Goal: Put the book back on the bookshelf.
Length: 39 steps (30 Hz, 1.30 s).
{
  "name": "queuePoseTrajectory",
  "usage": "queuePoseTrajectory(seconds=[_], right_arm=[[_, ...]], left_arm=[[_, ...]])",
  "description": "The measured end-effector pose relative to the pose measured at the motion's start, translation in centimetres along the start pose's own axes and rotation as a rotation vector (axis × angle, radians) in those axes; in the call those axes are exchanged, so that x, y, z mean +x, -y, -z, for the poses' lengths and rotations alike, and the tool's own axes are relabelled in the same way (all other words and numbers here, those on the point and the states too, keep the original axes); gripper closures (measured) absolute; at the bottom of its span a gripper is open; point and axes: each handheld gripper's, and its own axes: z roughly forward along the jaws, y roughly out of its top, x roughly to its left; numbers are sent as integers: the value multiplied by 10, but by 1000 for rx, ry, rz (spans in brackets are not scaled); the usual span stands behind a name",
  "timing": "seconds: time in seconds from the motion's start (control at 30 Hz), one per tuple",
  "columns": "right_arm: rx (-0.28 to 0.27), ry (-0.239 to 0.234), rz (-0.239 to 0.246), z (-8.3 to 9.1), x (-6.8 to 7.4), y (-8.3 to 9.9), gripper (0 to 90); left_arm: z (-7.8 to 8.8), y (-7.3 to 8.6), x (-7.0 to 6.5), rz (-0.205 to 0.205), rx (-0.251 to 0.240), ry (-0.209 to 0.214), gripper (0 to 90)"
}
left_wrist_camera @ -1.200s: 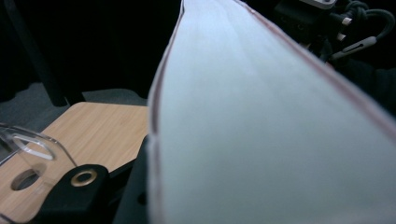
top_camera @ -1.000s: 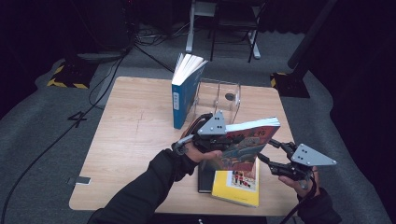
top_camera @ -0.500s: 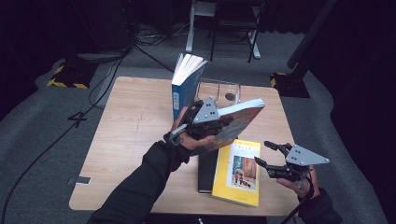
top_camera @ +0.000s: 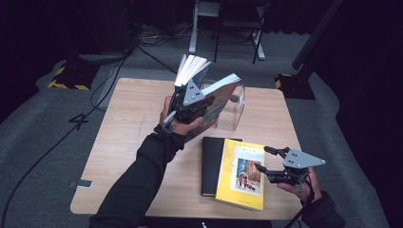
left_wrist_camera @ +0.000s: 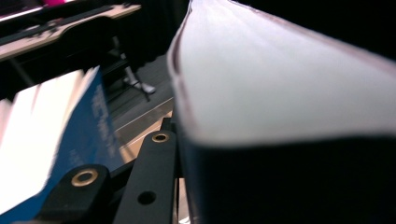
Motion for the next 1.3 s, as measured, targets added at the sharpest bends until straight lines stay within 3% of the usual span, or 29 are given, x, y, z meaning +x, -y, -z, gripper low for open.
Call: queuePoseTrajectory(seconds=[0.2,0.43,0.8,1.0,1.3], right_arm=[[9,-3,-2,-1,-1,1,330],[23,-8,-1,-3,0,3,330],[44,-17,10,-6,2,6,330],[48,-19,12,-6,3,6,335],[48,-25,20,-6,4,6,328]], left_arm=[[-14,1,7,27,23,-83,739],[-41,1,8,78,60,-132,738],[-85,4,10,113,98,-181,738],[-96,-6,8,92,101,-237,738],[-118,-13,12,104,98,-272,738]])
